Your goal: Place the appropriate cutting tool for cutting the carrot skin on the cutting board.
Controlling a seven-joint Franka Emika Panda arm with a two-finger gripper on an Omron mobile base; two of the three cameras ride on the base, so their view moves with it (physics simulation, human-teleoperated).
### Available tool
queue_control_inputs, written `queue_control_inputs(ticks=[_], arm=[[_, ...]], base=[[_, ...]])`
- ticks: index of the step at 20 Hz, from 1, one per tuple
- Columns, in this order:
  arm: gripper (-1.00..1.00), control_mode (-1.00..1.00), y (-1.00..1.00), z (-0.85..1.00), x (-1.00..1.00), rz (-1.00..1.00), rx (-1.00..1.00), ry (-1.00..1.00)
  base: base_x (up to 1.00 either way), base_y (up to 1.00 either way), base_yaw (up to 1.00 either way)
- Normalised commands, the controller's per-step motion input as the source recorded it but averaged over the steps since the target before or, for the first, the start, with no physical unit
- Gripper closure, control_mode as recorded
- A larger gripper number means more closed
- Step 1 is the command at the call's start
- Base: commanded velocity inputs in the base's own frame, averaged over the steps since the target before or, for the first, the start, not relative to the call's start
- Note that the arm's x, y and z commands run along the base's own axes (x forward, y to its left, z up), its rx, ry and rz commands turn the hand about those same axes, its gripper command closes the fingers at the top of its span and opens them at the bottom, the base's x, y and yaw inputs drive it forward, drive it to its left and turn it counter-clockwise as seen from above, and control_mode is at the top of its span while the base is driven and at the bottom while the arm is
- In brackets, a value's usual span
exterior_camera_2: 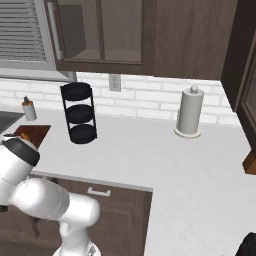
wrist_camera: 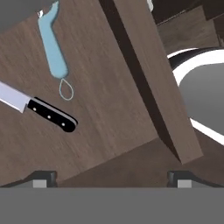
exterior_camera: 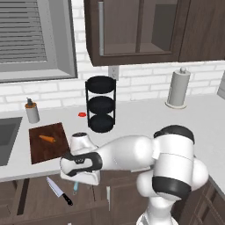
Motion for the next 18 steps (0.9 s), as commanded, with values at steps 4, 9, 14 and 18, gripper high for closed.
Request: queue_control_inputs(ticks=[4, 9, 14, 18], arm=[[-1.00, -1.00, 0.31, -0.26, 0.00, 0.04, -0.05, -0.01], [-1.00, -1.00, 0.27, -0.18, -0.03, 0.08, -0.02, 0.00], [-1.00, -1.00, 0.24, -0.20, -0.18, 0.13, -0.02, 0.01], [-1.00, -1.00, 0.17, -0.24, -0.50, 0.14, -0.01, 0.00]], base=[[0.00, 0.00, 0.00], [0.00, 0.00, 0.00], [0.00, 0.00, 0.00], [0.00, 0.00, 0.00]])
